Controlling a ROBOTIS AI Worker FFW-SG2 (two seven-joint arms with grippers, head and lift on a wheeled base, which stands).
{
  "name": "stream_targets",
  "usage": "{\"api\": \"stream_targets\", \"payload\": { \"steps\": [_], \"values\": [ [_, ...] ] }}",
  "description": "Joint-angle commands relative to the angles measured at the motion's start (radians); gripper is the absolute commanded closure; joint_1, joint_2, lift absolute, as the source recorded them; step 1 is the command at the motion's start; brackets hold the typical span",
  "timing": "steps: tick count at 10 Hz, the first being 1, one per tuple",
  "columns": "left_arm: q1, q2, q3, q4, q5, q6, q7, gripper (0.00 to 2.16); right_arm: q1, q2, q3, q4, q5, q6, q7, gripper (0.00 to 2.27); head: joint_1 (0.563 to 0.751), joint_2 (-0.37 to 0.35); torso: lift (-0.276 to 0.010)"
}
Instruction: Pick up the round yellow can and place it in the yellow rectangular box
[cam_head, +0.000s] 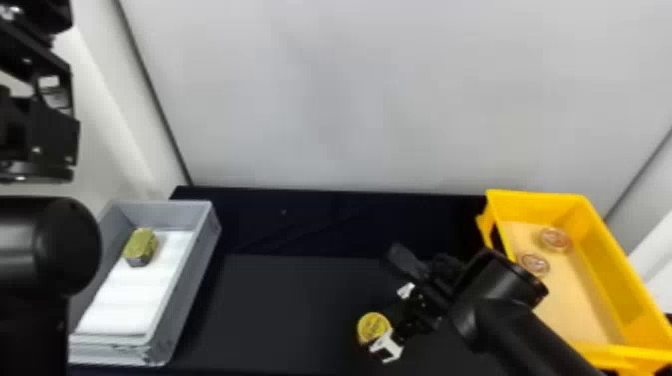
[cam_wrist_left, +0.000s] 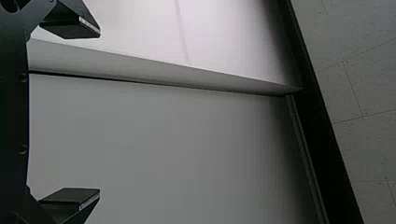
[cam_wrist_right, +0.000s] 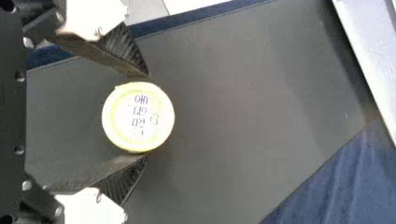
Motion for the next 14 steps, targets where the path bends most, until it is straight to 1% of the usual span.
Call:
{"api": "stream_targets", "payload": {
  "steps": [1, 3, 7, 8, 9, 11, 12, 13, 14],
  "values": [
    [0.000, 0.000, 0.000, 0.000, 0.000, 0.000, 0.000, 0.08, -0.001, -0.005, 0.007, -0.008, 0.003, 0.007, -0.012, 0.65, 0.694, 0.054, -0.003],
    [0.000, 0.000, 0.002, 0.000, 0.000, 0.000, 0.000, 0.08, -0.007, -0.010, 0.022, -0.015, 0.006, 0.017, -0.012, 0.73, 0.694, 0.054, -0.003],
    [0.009, 0.002, 0.011, -0.006, 0.000, 0.001, -0.003, 0.08, -0.004, -0.011, 0.030, -0.038, 0.007, 0.031, 0.005, 0.73, 0.694, 0.054, -0.003],
    [0.014, 0.005, 0.017, -0.011, 0.000, 0.003, -0.003, 0.08, 0.008, -0.022, 0.028, -0.095, 0.017, 0.056, 0.019, 0.73, 0.694, 0.054, -0.003],
    [0.020, 0.006, 0.025, -0.017, 0.000, 0.006, -0.003, 0.08, 0.028, -0.034, 0.010, -0.181, 0.035, 0.086, 0.035, 0.73, 0.694, 0.054, -0.003],
    [0.025, 0.012, 0.031, -0.025, 0.000, 0.017, -0.003, 0.08, 0.068, -0.071, -0.055, -0.374, 0.073, 0.165, 0.068, 0.73, 0.694, 0.054, -0.003],
    [0.026, 0.012, 0.034, -0.028, 0.000, 0.018, -0.003, 0.08, 0.070, -0.096, -0.064, -0.454, 0.095, 0.194, 0.074, 0.73, 0.694, 0.054, -0.003],
    [0.025, 0.014, 0.034, -0.029, 0.000, 0.021, -0.003, 0.08, 0.067, -0.113, -0.092, -0.508, 0.110, 0.212, 0.084, 0.73, 0.694, 0.054, -0.003],
    [0.025, 0.014, 0.035, -0.032, 0.000, 0.024, -0.003, 0.08, 0.053, -0.130, -0.124, -0.535, 0.124, 0.223, 0.084, 0.73, 0.694, 0.054, -0.003]
  ]
}}
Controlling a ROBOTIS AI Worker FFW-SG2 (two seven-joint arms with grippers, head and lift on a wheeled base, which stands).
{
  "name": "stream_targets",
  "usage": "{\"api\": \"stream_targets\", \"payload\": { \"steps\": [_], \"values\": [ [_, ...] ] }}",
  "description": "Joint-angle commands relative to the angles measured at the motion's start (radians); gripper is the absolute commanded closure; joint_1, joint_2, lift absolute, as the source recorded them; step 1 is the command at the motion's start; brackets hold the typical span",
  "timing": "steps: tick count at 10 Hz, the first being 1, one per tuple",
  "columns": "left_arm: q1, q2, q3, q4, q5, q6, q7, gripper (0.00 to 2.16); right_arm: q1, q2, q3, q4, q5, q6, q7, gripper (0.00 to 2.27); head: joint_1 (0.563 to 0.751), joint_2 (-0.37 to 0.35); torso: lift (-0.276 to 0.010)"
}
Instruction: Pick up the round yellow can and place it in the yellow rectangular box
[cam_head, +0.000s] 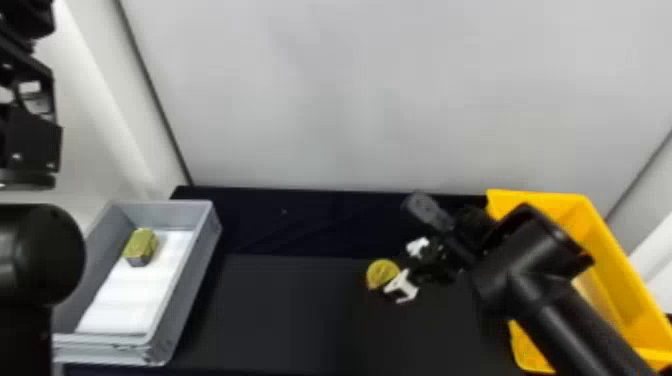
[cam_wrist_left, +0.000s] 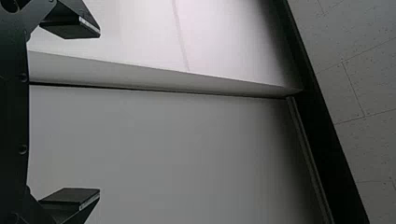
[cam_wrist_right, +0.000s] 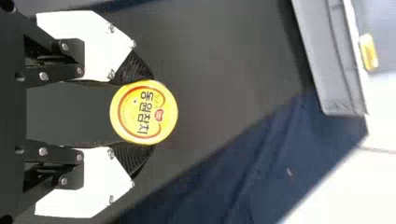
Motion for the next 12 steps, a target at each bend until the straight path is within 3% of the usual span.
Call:
{"api": "stream_targets", "payload": {
  "steps": [1, 7, 9, 12],
  "values": [
    [-0.001, 0.002, 0.002, -0.005, 0.000, 0.008, -0.001, 0.08, -0.030, -0.045, -0.072, -0.076, 0.041, 0.025, 0.002, 0.73, 0.694, 0.054, -0.003],
    [-0.002, 0.009, 0.003, -0.019, -0.003, 0.031, -0.001, 0.08, -0.073, -0.200, -0.316, -0.099, 0.153, 0.059, -0.012, 0.73, 0.694, 0.054, -0.003],
    [-0.005, 0.015, 0.005, -0.025, -0.005, 0.041, -0.001, 0.08, -0.064, -0.221, -0.373, -0.065, 0.174, 0.059, -0.023, 0.73, 0.694, 0.054, -0.003],
    [-0.013, 0.018, 0.006, -0.031, -0.006, 0.051, -0.001, 0.08, -0.045, -0.220, -0.463, 0.009, 0.201, 0.048, -0.043, 0.73, 0.694, 0.054, -0.003]
  ]
}}
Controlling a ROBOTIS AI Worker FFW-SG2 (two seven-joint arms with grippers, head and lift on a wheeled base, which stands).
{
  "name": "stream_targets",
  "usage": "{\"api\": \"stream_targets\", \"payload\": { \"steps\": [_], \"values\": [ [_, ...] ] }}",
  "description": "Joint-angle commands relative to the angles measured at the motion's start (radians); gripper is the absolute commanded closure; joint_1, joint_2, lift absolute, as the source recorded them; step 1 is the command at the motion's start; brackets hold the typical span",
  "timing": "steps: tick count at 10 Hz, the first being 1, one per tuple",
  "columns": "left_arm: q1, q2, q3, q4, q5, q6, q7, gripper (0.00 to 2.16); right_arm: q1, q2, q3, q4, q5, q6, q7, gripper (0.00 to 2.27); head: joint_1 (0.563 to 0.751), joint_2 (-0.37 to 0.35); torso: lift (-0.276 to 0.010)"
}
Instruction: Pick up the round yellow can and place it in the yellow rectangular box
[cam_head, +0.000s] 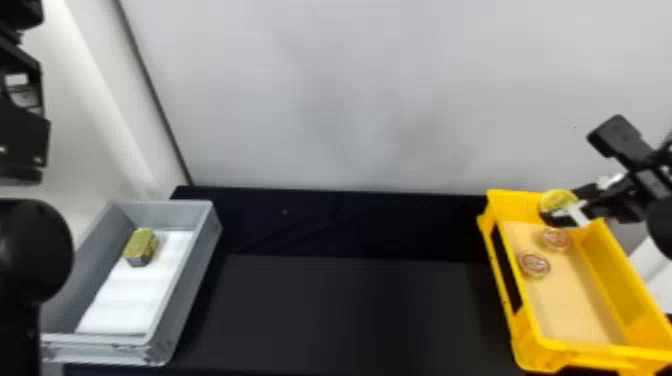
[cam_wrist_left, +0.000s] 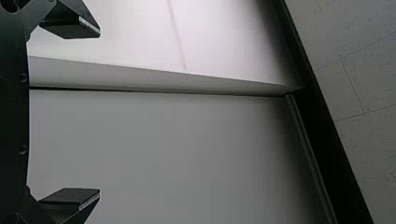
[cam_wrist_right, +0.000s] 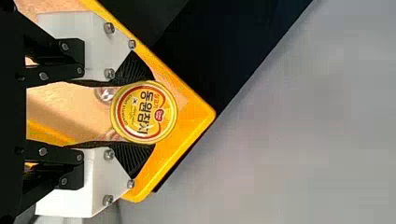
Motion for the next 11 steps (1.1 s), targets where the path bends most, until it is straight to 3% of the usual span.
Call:
{"api": "stream_targets", "payload": {
  "steps": [1, 6, 11],
  "values": [
    [-0.008, 0.003, 0.000, -0.002, 0.000, 0.002, -0.001, 0.08, 0.015, 0.010, -0.066, 0.069, 0.026, -0.005, -0.012, 0.73, 0.694, 0.054, -0.003],
    [-0.010, 0.003, 0.000, -0.002, -0.002, -0.001, -0.004, 0.08, 0.090, 0.025, -0.150, 0.160, 0.075, 0.016, -0.019, 0.73, 0.694, 0.054, -0.003],
    [-0.016, 0.004, -0.006, 0.004, 0.000, -0.007, -0.006, 0.08, 0.089, 0.097, -0.239, 0.321, 0.031, 0.007, -0.101, 0.73, 0.694, 0.054, -0.003]
  ]
}}
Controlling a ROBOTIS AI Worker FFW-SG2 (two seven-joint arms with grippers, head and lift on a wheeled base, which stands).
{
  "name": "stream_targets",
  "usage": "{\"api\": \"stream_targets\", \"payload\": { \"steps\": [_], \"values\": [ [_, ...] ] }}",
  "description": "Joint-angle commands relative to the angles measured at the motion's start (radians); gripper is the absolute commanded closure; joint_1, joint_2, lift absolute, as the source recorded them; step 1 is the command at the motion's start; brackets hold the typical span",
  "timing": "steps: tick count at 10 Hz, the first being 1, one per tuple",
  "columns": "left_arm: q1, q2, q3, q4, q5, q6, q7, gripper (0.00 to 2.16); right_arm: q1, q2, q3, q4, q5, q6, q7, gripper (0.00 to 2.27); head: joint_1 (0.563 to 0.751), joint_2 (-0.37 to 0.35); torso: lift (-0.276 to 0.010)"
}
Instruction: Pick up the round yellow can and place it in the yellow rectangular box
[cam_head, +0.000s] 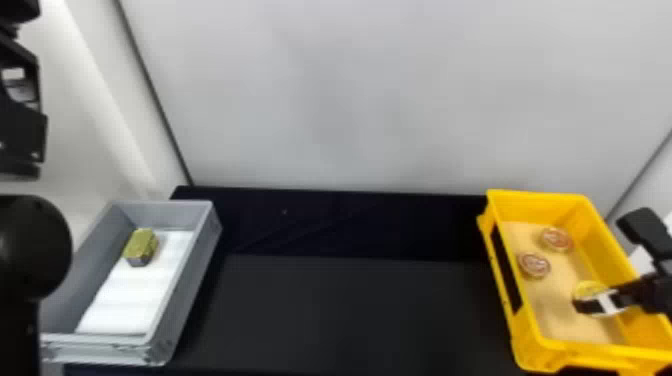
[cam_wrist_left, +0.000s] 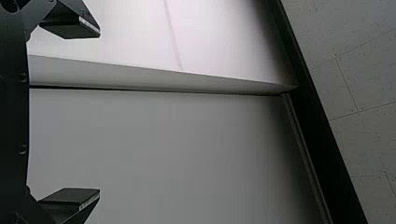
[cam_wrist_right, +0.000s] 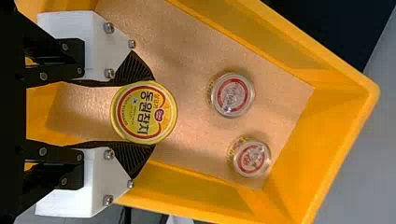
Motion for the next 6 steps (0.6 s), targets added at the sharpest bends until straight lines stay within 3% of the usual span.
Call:
{"api": "stream_targets", "payload": {
  "steps": [1, 6],
  "values": [
    [-0.004, 0.001, -0.006, 0.005, 0.000, -0.005, 0.000, 0.08, -0.031, 0.015, -0.008, 0.104, -0.072, 0.000, -0.044, 0.73, 0.694, 0.054, -0.003],
    [-0.004, 0.001, -0.009, 0.006, 0.000, -0.010, 0.000, 0.08, -0.052, 0.011, -0.005, 0.134, -0.097, 0.006, -0.070, 0.73, 0.694, 0.054, -0.003]
  ]
}}
